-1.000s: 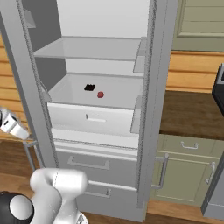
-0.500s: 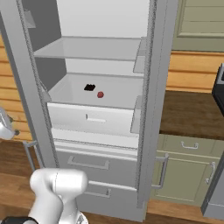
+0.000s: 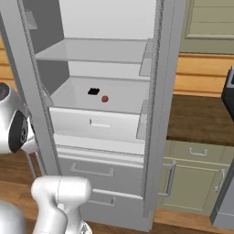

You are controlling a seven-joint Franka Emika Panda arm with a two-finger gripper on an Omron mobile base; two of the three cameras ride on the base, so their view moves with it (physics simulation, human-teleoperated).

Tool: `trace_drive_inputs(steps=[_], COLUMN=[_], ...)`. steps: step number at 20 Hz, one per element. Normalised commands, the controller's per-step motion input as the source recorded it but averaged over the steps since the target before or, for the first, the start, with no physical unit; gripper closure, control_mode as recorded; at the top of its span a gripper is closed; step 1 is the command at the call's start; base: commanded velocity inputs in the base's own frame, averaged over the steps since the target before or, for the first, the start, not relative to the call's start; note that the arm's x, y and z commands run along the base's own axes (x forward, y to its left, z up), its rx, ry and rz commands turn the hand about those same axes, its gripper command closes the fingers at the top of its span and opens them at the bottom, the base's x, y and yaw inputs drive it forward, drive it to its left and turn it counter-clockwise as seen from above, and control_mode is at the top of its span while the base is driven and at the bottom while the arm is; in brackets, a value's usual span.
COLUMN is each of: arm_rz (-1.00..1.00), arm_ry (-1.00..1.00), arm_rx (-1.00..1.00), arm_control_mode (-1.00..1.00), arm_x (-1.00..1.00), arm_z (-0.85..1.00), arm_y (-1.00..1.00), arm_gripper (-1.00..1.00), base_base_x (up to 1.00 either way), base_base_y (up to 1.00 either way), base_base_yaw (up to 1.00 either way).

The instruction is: Take the strawberry from the fridge and place it on top of the pancake, located on the dining counter.

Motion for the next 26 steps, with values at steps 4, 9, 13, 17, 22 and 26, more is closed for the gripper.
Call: trace_drive_inputs(steps=[4,9,13,17,22,26], arm_rz=[0.09,0.11,0.10,0.12,0.18,0.17], arm_ry=[0.20,0.25,0.34,0.33,0.10,0.01], arm_rx=[0.80,0.52,0.25,0.17,0.11,0.00], arm_control_mode=[-1.00,-1.00,-1.00,-1.00,-1.00,-1.00], arm_x=[0.50,1.00,1.00,1.00,0.90,0.15], arm_z=[0.00,-0.29,-0.89,-0.82,-0.43,-0.15], arm_y=[-0.97,-0.39,0.05,0.34,0.45,0.72], arm_gripper=[-1.00,-1.00,-1.00,-1.00,-1.00,-1.00], base_base_x=[0.00,0.00,0.00,0.00,0.00,0.00], base_base_y=[0.00,0.00,0.00,0.00,0.00,0.00], base_base_yaw=[0.00,0.00,0.00,0.00,0.00,0.00])
